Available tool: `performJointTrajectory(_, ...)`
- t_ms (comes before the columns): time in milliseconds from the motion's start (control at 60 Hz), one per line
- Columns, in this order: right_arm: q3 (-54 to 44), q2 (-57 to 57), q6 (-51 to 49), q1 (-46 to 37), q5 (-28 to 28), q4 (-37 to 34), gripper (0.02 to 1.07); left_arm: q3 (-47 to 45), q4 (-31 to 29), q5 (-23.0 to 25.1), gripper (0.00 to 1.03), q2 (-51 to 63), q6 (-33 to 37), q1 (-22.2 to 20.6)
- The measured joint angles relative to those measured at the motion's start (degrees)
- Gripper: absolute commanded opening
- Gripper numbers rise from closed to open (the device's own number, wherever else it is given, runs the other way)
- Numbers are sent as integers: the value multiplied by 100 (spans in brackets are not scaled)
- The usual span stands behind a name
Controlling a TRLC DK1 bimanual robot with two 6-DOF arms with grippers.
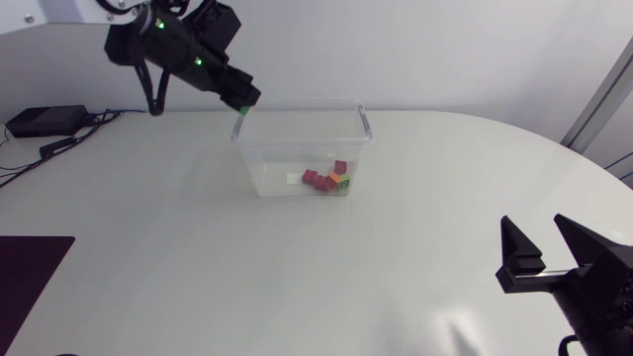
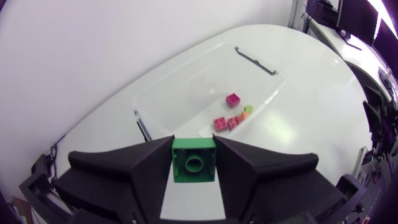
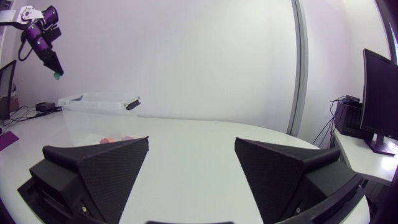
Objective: Place the duplo bricks in the container
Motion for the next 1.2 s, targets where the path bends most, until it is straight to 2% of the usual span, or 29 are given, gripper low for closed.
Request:
performJointTrajectory(17,0,0,0,0,0,0,102,103,0,-17,100,74,0,9)
performJointTrajectory(83,0,0,0,0,0,0,102,376,4,-107,100,315,2,46)
performJointTrajectory(200,0,0,0,0,0,0,102,334,-17,-142,100,411,2,79)
performJointTrajectory(417,0,0,0,0,0,0,102,-181,136,-254,100,190,2,116)
performJointTrajectory(583,0,0,0,0,0,0,102,-717,376,-256,100,-413,2,348)
performJointTrajectory(917,0,0,0,0,0,0,102,-2990,1749,-275,100,-2682,2,669)
performJointTrajectory(1100,0,0,0,0,0,0,102,-4354,2098,-269,100,-3687,0,748)
performJointTrajectory(1200,0,0,0,0,0,0,102,-5335,2872,-190,100,-4428,-44,977)
